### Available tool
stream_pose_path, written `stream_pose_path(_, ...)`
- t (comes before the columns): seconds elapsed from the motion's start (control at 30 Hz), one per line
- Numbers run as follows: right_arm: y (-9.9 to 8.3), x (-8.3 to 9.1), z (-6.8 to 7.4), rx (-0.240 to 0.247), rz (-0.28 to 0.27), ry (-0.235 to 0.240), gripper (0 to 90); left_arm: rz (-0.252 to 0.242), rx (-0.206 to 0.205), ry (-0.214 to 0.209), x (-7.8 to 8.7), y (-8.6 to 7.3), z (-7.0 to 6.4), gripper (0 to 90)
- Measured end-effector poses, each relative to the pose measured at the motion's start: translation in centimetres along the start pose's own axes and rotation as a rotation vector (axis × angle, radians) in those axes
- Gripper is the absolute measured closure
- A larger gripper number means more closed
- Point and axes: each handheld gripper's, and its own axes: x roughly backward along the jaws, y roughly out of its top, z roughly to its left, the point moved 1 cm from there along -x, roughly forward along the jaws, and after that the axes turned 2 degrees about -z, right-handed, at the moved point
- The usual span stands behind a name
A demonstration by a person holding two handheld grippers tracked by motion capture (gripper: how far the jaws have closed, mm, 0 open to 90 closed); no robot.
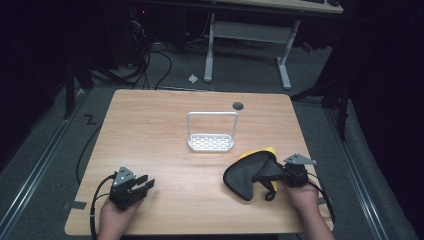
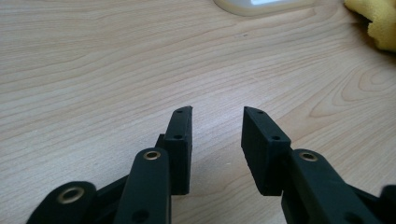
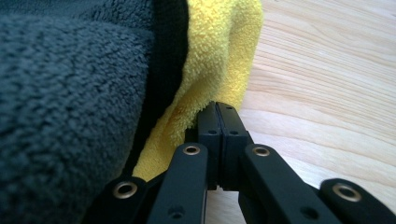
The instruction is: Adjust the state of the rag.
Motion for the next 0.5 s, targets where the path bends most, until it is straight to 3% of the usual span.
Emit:
stream_pose_path(0.33,0.8,-0.8,2.3,0.050,0.000,0.045,89.7,0.003,-0.010,-0.012,-0.2,0.1,-0.5,63.6)
stream_pose_path(0.5,1.5,-1.4,4.7,0.081,0.001,0.094,89.7,0.005,-0.017,-0.020,-0.4,0.1,-0.8,63.6)
